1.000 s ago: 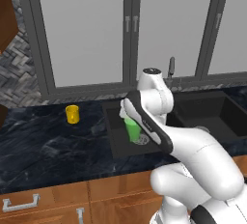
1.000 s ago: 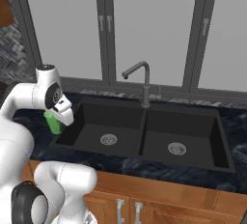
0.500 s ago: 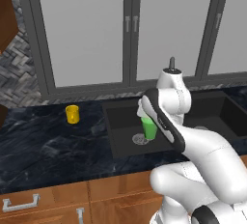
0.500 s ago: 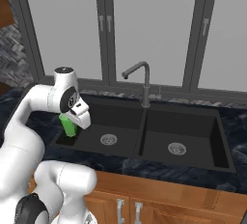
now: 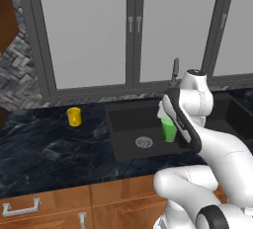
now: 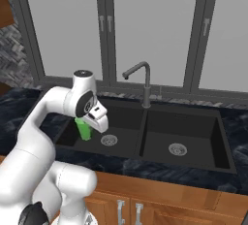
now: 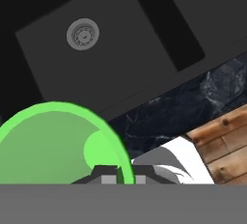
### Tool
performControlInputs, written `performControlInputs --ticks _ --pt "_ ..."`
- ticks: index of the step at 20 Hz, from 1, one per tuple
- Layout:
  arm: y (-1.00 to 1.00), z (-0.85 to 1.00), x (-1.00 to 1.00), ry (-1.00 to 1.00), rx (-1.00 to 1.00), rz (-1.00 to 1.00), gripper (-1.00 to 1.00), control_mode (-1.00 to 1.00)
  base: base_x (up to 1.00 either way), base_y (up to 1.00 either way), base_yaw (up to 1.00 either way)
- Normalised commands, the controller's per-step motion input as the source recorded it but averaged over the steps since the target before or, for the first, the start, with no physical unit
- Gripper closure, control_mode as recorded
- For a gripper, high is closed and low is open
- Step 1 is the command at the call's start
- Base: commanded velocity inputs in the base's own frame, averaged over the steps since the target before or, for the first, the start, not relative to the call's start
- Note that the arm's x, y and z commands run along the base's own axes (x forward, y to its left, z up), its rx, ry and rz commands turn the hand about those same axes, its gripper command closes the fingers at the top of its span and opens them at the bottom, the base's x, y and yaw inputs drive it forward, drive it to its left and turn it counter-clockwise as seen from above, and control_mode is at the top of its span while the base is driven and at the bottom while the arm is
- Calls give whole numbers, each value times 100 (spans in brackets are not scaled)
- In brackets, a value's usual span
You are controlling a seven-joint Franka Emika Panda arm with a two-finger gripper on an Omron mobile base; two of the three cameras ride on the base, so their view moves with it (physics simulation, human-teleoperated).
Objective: Place the mug in the left basin and the cup in the right basin of the sink.
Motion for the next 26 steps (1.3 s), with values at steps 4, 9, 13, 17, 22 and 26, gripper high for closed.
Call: performControlInputs --ticks 4,9,13,17,22,26 --pt "-57 0 0 -2 0 3 100 -100 0 0 0" --pt "-56 0 0 -6 0 3 100 -100 0 0 0" --pt "-55 -1 0 -10 0 4 100 -100 0 0 0" --pt "-55 -3 0 -9 0 1 100 -100 0 0 0" --pt "-53 -4 3 -3 0 0 100 -100 0 0 0" --pt "-48 -6 12 0 0 0 100 -100 0 0 0"
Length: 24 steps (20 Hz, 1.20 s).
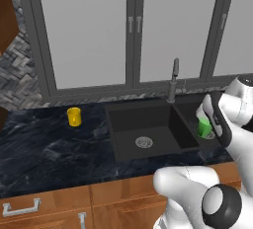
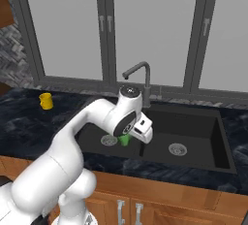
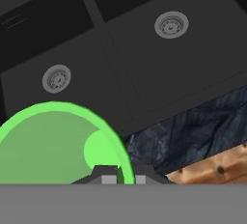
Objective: Place the mug in the left basin and the cup in the right basin of the sink.
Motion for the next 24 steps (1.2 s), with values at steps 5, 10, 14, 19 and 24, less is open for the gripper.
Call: performControlInputs --ticks 5,10,14,19,24 --pt "-48 -6 16 0 0 0 100 -100 0 0 0" --pt "-48 -7 18 0 0 0 100 -100 0 0 0" --pt "-46 -9 20 0 0 0 100 -100 0 0 0" --pt "-35 -13 27 0 0 0 100 -100 0 0 0" --pt "-26 -16 30 0 0 -1 100 -100 0 0 0"
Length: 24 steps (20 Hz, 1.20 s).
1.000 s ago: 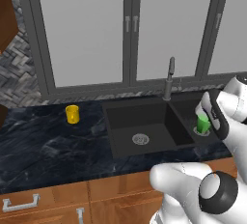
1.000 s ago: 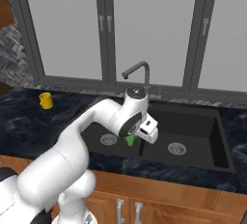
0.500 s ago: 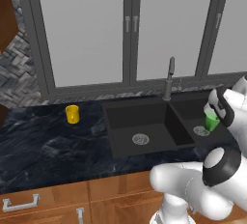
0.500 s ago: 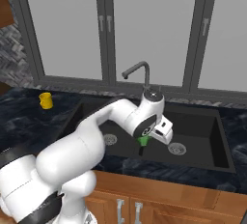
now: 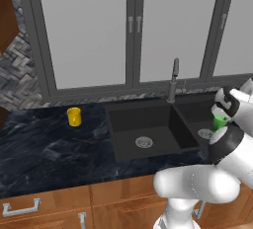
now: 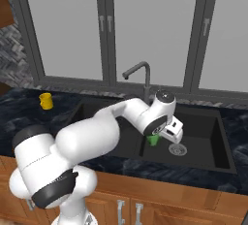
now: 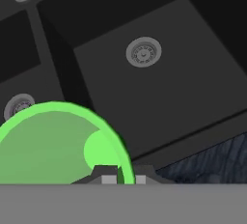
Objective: Place the mug in the left basin and the cup in the right basin of the sink.
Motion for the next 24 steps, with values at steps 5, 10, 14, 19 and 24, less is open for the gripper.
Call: performControlInputs --ticks 5,10,14,19,24 --pt "-16 -22 34 0 -5 -5 100 -100 0 0 0" --pt "-16 -28 32 0 -3 -6 100 -100 0 0 0" --pt "-12 -37 25 0 0 -1 100 -100 0 0 0" --pt "-8 -39 28 0 0 0 100 -100 0 0 0" --pt "-14 -34 31 0 0 0 100 -100 0 0 0"
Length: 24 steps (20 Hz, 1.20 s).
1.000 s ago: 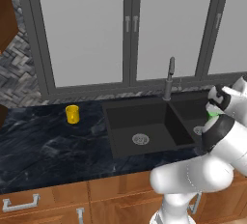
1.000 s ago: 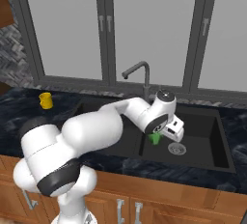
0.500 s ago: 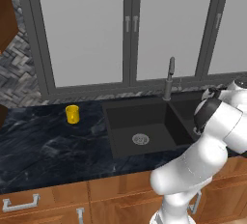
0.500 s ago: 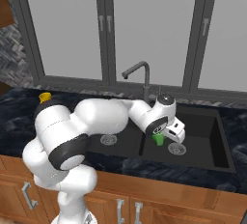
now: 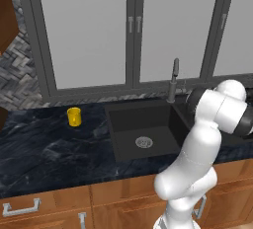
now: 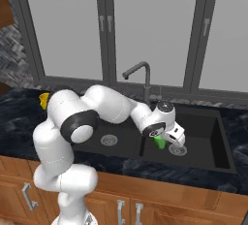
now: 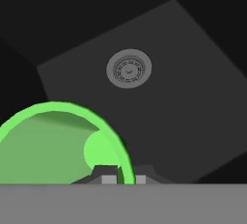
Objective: Place the mug in the left basin and the cup in the right basin of the sink.
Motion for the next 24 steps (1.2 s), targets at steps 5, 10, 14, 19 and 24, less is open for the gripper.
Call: performControlInputs --ticks 5,10,14,19,24 --pt "-15 -36 31 1 1 0 100 -100 0 0 0" --pt "-14 -36 31 0 4 0 100 -100 0 0 0" --pt "-15 -36 30 1 7 0 100 -100 0 0 0" --pt "-12 -34 29 0 2 0 100 -100 0 0 0" --pt "-6 -33 27 0 0 0 100 -100 0 0 0"
